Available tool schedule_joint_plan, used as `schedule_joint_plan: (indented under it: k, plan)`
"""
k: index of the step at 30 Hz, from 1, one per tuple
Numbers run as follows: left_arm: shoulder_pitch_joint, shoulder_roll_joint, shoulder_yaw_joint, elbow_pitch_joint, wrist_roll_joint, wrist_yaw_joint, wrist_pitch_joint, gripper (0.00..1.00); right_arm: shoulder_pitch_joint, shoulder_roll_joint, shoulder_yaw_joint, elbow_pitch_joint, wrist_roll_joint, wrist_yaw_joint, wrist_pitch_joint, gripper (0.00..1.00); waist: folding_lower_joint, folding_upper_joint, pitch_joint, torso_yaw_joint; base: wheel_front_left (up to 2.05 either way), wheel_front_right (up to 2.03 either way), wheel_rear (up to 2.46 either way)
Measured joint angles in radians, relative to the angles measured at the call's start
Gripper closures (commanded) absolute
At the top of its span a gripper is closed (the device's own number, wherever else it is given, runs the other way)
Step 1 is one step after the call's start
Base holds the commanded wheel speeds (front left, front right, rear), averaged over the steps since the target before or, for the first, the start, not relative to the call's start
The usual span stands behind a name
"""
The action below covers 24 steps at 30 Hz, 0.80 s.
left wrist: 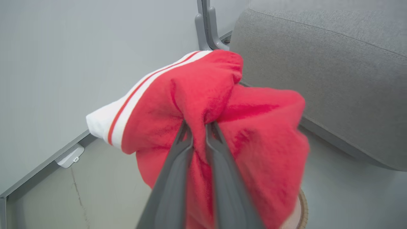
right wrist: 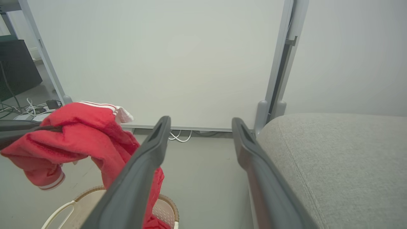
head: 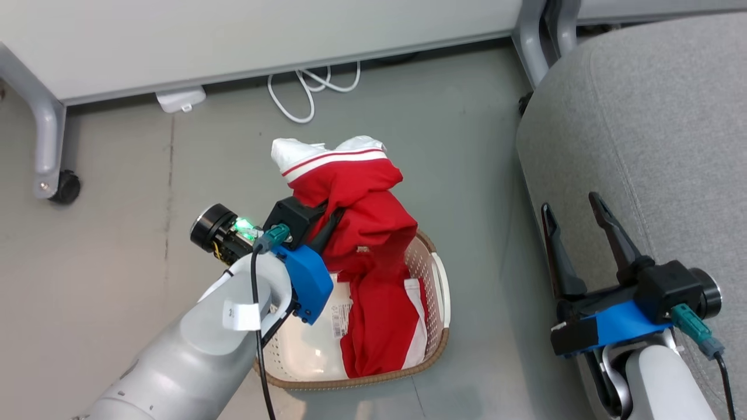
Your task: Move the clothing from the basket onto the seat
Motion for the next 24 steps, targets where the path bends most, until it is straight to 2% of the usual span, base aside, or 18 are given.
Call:
schedule_joint_plan:
  k: [13, 24]
  plan:
    - [0.087, 0.015, 0.18, -0.222, 0.071, 0.036, 0.0, 1.0, 0.08, 0.0, -0.002, 0.021, 0.008, 0.0, 0.0, 0.0, 0.0, 0.0, -0.148, 0.007, 0.0, 0.0, 0.0]
    - [0.144, 0.007, 0.216, -0.278, 0.091, 0.03, 0.0, 1.0, 0.13, 0.001, -0.003, 0.029, 0.01, 0.0, 0.0, 0.0, 0.0001, 0.0, -0.231, 0.014, 0.0, 0.0, 0.0]
